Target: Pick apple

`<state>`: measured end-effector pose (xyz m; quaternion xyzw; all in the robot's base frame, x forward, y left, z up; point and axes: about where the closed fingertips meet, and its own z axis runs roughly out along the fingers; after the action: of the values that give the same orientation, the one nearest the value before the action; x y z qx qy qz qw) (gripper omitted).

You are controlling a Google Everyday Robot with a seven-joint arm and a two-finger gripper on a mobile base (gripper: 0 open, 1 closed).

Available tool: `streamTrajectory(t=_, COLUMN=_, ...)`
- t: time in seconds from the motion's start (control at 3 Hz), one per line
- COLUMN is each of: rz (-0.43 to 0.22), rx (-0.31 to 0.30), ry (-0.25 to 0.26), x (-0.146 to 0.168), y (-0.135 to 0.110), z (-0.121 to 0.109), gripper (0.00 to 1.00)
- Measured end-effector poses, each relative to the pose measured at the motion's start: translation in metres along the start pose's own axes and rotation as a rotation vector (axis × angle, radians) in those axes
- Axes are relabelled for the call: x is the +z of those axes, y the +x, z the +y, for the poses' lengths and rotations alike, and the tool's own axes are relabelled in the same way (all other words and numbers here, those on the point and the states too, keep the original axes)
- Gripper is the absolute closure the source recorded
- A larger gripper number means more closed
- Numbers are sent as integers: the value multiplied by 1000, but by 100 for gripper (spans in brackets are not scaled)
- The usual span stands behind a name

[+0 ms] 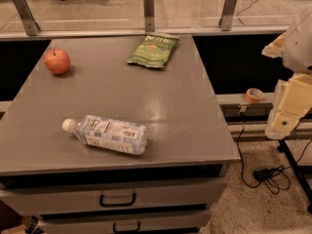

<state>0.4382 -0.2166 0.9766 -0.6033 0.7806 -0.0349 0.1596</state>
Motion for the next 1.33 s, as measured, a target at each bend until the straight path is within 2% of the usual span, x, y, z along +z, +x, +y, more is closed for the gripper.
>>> streamTrajectory(t=0.33, rz=0, rx=0, ry=0, x=0, y=0, z=0, gripper=0)
streamTrajectory(t=0.67, rz=-27, rx=-79, ry=-26, x=26, y=-34, z=-21, gripper=0)
streamTrajectory(t=1.0, rz=-93, rx=-210, ry=-46, x=60, y=-109, z=-46, gripper=0)
streamTrajectory(t=1.33, rz=-171, rx=-345, ry=-47, x=88, y=-202, z=-55, gripper=0)
